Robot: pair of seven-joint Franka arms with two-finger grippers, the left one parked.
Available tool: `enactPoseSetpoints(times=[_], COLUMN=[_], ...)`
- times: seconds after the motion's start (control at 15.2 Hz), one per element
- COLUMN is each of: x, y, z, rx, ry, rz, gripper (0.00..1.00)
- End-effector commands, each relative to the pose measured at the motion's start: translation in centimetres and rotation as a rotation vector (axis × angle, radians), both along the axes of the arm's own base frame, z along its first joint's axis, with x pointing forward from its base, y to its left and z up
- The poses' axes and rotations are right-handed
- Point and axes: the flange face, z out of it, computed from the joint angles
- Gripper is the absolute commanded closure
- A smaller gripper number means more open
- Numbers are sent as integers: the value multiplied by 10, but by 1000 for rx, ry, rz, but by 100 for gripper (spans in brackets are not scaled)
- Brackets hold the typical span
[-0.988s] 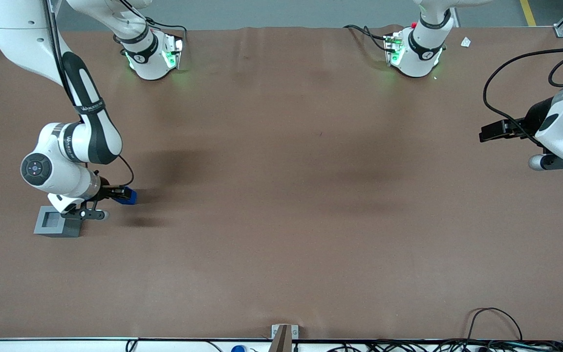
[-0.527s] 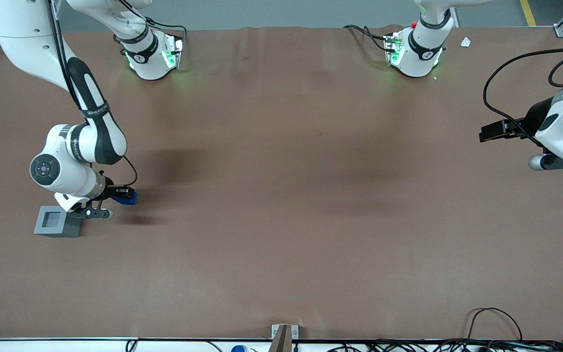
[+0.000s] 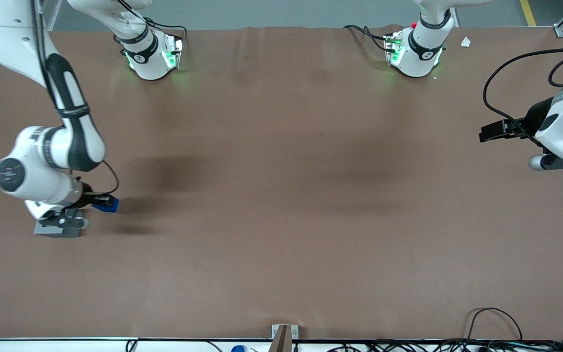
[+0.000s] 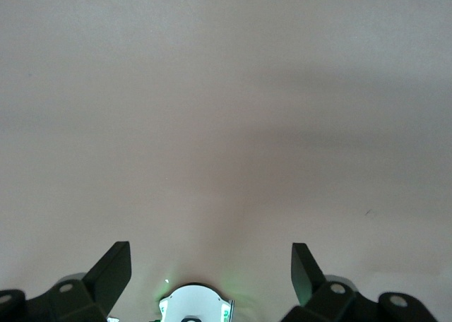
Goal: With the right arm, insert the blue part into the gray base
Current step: 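Lift the blue block and carry it over the gray base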
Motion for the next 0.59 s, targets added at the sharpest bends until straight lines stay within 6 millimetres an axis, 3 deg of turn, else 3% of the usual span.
enactPoseSetpoints(times=[0.0,0.07,0.33,0.53], x=[23,29,46,39], y=[-31,-41,-93,-144], z=[55,65,74,55], rx=[-10,-16,-44,-15], ry=[-61,-83,-70,-16], rz=[-15,-15,15,30], gripper=[98,100,100,100])
